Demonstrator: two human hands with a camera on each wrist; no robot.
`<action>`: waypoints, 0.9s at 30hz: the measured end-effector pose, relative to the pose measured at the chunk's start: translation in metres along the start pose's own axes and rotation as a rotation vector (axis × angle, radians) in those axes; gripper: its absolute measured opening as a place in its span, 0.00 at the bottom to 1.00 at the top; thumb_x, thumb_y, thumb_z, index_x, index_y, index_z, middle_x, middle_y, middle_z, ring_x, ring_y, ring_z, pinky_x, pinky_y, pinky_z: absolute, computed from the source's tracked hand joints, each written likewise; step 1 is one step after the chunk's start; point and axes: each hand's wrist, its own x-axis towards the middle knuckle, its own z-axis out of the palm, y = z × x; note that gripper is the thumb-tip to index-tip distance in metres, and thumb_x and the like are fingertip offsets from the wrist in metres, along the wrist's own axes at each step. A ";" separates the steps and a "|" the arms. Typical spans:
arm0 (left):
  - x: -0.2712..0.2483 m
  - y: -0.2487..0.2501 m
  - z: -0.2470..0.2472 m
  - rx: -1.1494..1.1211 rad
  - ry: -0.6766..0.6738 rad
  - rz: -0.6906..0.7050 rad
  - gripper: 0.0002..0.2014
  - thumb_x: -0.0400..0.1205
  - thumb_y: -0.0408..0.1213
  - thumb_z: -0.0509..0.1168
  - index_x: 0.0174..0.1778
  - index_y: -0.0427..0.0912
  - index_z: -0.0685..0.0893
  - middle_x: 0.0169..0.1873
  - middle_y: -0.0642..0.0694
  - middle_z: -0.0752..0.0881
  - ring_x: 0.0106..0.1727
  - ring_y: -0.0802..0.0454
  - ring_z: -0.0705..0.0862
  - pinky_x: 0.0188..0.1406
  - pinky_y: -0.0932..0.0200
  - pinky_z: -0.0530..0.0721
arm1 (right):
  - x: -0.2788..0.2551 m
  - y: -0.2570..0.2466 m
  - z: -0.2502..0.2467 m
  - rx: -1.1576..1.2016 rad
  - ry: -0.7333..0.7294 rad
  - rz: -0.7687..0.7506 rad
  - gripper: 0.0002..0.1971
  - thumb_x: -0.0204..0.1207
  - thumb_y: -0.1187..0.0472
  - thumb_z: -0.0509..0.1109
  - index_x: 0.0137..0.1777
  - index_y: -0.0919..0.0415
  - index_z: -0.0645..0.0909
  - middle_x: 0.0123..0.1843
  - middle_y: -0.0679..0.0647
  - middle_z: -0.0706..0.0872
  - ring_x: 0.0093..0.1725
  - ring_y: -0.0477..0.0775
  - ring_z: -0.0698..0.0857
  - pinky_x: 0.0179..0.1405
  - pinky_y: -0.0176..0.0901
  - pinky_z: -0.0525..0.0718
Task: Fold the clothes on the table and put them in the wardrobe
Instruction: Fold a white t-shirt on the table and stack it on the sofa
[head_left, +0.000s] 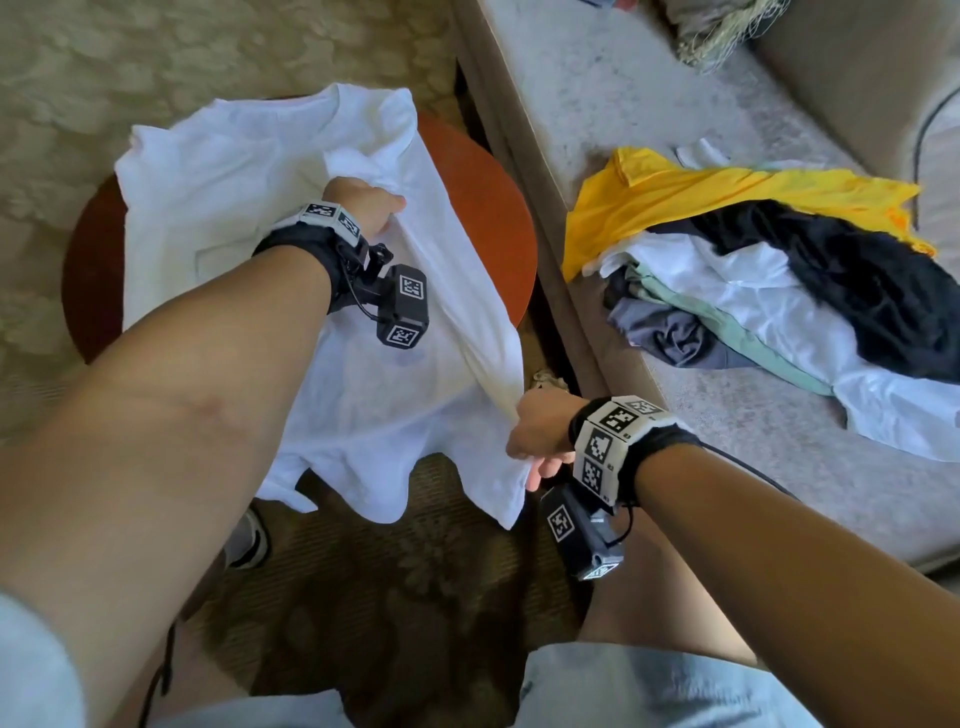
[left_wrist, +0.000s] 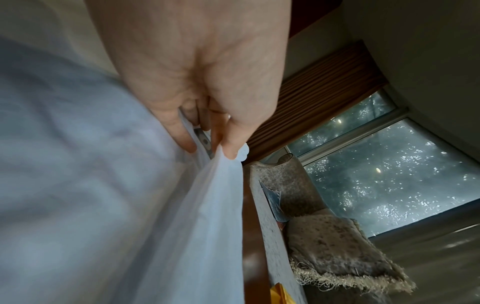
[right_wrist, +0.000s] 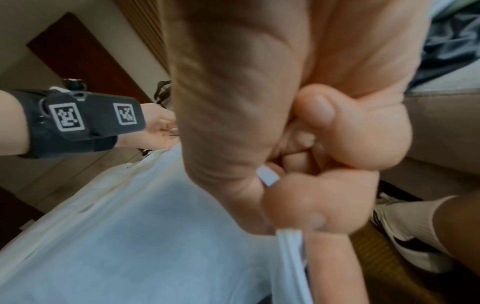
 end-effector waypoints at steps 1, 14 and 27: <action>0.002 0.000 0.000 0.003 -0.003 -0.003 0.22 0.79 0.39 0.71 0.66 0.31 0.81 0.48 0.45 0.80 0.48 0.50 0.80 0.56 0.60 0.86 | 0.001 0.001 0.002 0.039 -0.018 0.029 0.06 0.78 0.66 0.66 0.42 0.70 0.79 0.38 0.62 0.91 0.25 0.52 0.82 0.20 0.37 0.74; -0.002 -0.003 -0.011 -0.243 0.010 -0.097 0.15 0.70 0.38 0.76 0.49 0.36 0.86 0.45 0.47 0.89 0.45 0.51 0.89 0.48 0.59 0.88 | 0.004 -0.014 0.003 0.243 -0.332 0.023 0.14 0.78 0.61 0.73 0.61 0.65 0.85 0.45 0.55 0.94 0.37 0.50 0.83 0.24 0.32 0.78; 0.006 -0.006 -0.030 -0.549 0.093 -0.138 0.16 0.77 0.30 0.71 0.60 0.31 0.82 0.50 0.40 0.87 0.41 0.48 0.90 0.40 0.56 0.91 | 0.046 -0.002 -0.018 0.573 0.236 -0.115 0.18 0.70 0.65 0.75 0.61 0.63 0.87 0.57 0.55 0.86 0.54 0.53 0.84 0.50 0.43 0.83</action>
